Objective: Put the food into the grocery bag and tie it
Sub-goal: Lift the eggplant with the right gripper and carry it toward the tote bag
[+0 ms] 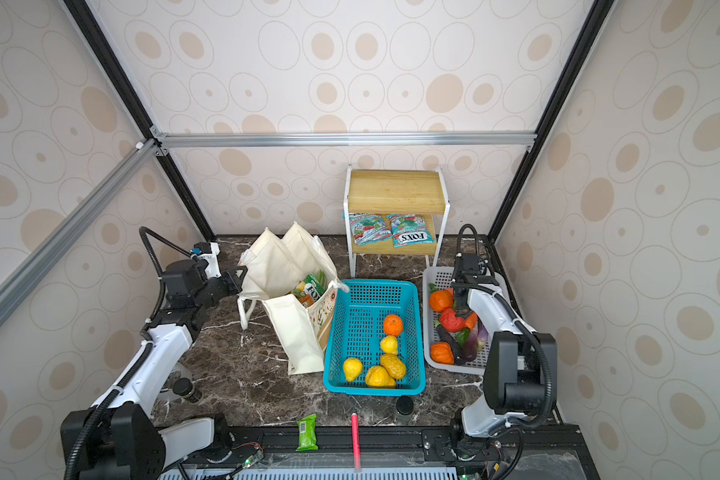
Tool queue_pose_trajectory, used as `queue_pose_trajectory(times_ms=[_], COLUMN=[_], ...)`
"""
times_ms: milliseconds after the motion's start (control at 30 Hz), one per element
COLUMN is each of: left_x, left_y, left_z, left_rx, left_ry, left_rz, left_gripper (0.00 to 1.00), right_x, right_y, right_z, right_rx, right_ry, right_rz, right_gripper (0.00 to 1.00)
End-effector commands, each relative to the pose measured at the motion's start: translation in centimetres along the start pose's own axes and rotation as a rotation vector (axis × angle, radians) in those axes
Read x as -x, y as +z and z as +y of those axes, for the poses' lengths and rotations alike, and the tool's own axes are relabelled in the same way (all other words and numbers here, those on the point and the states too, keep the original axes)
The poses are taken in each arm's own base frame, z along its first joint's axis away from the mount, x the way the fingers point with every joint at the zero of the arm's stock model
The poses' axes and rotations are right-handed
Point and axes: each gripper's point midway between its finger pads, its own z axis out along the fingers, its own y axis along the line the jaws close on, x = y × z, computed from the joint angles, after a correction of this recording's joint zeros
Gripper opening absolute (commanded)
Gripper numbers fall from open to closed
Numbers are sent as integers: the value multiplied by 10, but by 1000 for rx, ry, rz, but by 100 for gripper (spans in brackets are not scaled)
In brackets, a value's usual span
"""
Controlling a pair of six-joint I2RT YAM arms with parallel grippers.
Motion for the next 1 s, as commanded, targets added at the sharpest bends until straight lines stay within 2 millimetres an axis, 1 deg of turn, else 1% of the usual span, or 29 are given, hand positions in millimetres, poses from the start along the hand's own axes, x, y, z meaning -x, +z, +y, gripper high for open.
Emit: queue_pose_trajectory(times_ms=[0, 233, 267, 300, 567, 700, 767, 967], left_x=[25, 25, 25, 25, 26, 27, 27, 27], left_y=[-5, -6, -6, -6, -6, -7, -7, -8], left_z=[-6, -6, -6, -6, -6, -8, -7, -8], left_rx=[-9, -10, -10, -9, -8, -13, -14, -15], left_ry=[53, 50, 51, 51, 51, 53, 50, 49], left_rz=[-75, -76, -76, -78, -77, -83, -83, -84], left_gripper=[0, 0, 0, 0, 0, 0, 0, 0], right_x=[11, 15, 17, 19, 35, 43, 46, 60], right_y=[-22, -38, -42, -46, -71, -88, -99, -135], right_z=[4, 8, 10, 11, 6, 2, 3, 17], right_rx=[84, 139, 150, 159, 212, 245, 283, 402], right_ry=[45, 48, 44, 42, 56, 72, 83, 79], right_rz=[-29, -34, -43, -56, -122, -156, -174, -249], right_gripper=[37, 35, 33, 32, 32, 32, 31, 32])
